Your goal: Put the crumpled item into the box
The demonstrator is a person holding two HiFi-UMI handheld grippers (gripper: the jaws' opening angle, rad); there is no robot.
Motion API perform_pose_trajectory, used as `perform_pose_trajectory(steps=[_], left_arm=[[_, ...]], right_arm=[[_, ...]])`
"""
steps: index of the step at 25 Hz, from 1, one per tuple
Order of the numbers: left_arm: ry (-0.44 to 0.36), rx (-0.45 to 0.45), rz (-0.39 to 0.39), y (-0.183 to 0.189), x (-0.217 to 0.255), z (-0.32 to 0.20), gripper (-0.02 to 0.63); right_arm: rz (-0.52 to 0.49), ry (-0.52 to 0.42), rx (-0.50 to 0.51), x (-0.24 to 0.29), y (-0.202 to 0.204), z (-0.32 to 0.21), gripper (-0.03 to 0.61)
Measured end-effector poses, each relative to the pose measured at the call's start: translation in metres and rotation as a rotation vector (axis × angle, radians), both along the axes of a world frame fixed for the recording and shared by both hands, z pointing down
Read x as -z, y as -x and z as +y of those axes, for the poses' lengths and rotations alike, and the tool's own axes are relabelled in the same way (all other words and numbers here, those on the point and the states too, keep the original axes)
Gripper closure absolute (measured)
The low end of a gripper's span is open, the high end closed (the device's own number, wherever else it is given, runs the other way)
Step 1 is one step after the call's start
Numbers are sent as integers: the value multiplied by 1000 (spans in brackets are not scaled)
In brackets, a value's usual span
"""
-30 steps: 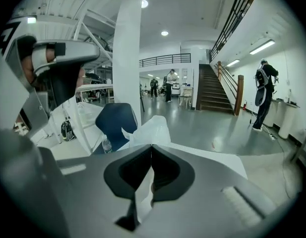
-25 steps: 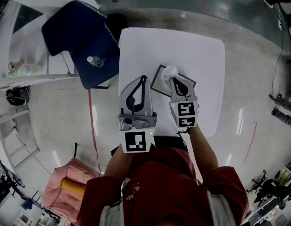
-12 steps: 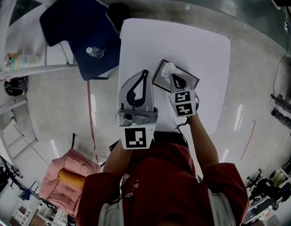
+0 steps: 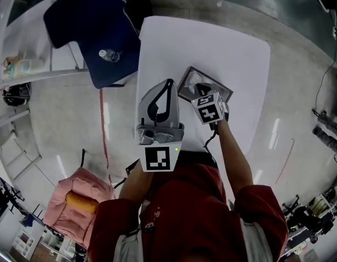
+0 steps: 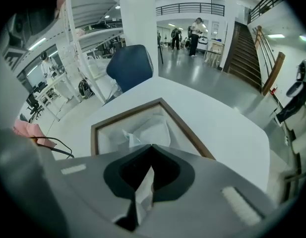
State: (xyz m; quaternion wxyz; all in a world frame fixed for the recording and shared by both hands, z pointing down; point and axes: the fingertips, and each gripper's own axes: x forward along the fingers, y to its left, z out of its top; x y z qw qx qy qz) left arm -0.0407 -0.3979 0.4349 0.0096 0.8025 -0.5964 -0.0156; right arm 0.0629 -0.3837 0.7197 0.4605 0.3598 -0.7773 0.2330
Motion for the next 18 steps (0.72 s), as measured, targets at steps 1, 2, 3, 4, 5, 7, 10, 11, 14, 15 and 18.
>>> perform_pose_trajectory(steps=[1, 2, 3, 4, 5, 7, 10, 11, 14, 15, 18], left_arm=[[1, 1, 0, 0, -1, -1, 611], [2, 1, 0, 0, -1, -2, 611], [4, 1, -2, 0, -3, -2, 611], [6, 1, -4, 1, -4, -2, 611], [11, 1, -6, 2, -6, -3, 611], [18, 3, -7, 3, -9, -3, 611], [25, 13, 8, 5, -10, -4, 611], [27, 17, 14, 6, -11, -5, 611], [33, 19, 11, 7, -14, -5, 611], [33, 20, 12, 8, -14, -5, 611], [34, 23, 15, 9, -15, -4, 611]], right_arm=[[4, 15, -1, -4, -1, 0, 575], [7, 30, -2, -8, -2, 0, 575], [9, 47, -3, -13, -3, 0, 575], [7, 66, -6, -17, -4, 1, 575], [1, 86, -11, -20, -3, 2, 575], [0, 110, -14, -25, -3, 2, 575], [28, 128, -3, -31, -6, 1, 575], [34, 137, 0, -32, -6, 2, 575], [53, 161, 12, -37, -7, 3, 574], [58, 169, 14, -38, -7, 4, 574], [68, 187, 14, -40, -7, 5, 569]])
